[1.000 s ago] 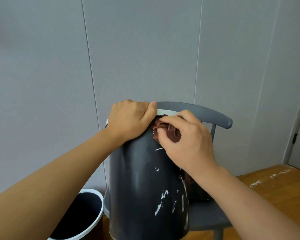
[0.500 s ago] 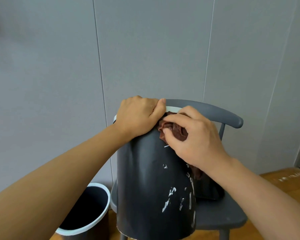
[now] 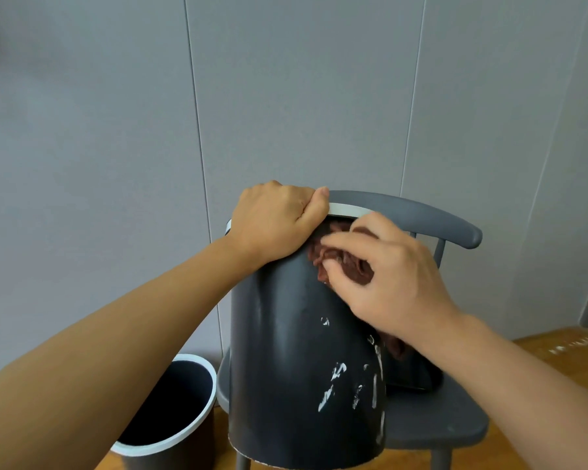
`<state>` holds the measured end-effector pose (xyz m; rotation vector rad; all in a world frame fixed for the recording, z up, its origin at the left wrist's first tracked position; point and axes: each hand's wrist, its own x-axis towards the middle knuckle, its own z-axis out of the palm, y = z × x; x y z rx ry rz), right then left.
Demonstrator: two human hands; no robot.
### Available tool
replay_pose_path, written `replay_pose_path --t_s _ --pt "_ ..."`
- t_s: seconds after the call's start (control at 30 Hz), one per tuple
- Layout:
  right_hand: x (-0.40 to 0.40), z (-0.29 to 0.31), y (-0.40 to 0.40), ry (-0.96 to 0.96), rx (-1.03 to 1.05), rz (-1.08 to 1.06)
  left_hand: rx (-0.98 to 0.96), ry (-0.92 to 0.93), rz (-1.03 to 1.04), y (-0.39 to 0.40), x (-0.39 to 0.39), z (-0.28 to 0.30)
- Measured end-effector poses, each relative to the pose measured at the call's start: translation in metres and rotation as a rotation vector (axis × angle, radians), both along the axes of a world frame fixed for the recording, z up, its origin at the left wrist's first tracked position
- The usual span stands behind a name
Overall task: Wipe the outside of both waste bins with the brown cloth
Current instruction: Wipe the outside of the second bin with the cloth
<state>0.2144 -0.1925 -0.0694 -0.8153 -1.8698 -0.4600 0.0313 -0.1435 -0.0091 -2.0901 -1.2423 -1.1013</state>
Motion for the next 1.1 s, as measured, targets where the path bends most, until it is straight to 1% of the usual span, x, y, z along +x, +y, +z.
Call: replay_pose_path --t_s 0.13,0.2,0.27,0.37,0.43,0.5,0.67,0.73,0.77,0.87,0.93,1.03,1.1 --pt "0.008 -0.04 -0.025 -0.15 -0.025 0.106 -0.015 -0.006 0.012 0.005 -0.003 -0.001" --pt "0.011 -0.046 -0.029 -0.193 -0.035 0.12 -0.012 -0.012 0.015 0.002 -0.003 -0.001" --pt "0.01 -0.036 -0.025 -0.168 -0.029 0.091 -0.021 -0.026 0.027 0.0 -0.004 0.0" --pt "0.003 -0.007 -0.005 0.019 -0.026 0.015 -0.011 -0.028 0.021 -0.004 -0.006 -0.001" --pt "-0.001 0.006 0.006 0.073 -0.035 -0.015 -0.012 -0.021 0.021 -0.006 -0.007 -0.001" --pt "-0.003 0.002 0.005 0.048 -0.044 -0.008 -0.032 -0.038 0.019 -0.004 -0.009 -0.001" --pt "0.007 -0.046 -0.03 -0.169 -0.093 0.128 -0.044 -0.056 0.027 0.0 -0.017 -0.002" --pt "0.011 -0.046 -0.031 -0.203 -0.09 0.13 -0.047 -0.057 0.03 -0.002 -0.019 -0.002" --pt "0.01 -0.04 -0.027 -0.188 -0.079 0.108 -0.048 -0.058 0.036 -0.002 -0.019 -0.001" --pt "0.002 -0.012 -0.009 -0.01 -0.066 0.036 -0.046 -0.054 0.038 -0.005 -0.019 -0.001" --pt "-0.004 0.003 0.005 0.061 -0.063 -0.007 -0.041 -0.044 0.034 -0.006 -0.017 -0.001" --pt "-0.009 0.0 0.003 0.05 -0.055 0.007 -0.04 -0.048 0.026 -0.004 -0.019 -0.001" --pt "-0.005 -0.02 -0.013 -0.054 -0.054 0.077 -0.042 -0.054 0.027 -0.002 -0.021 -0.002"
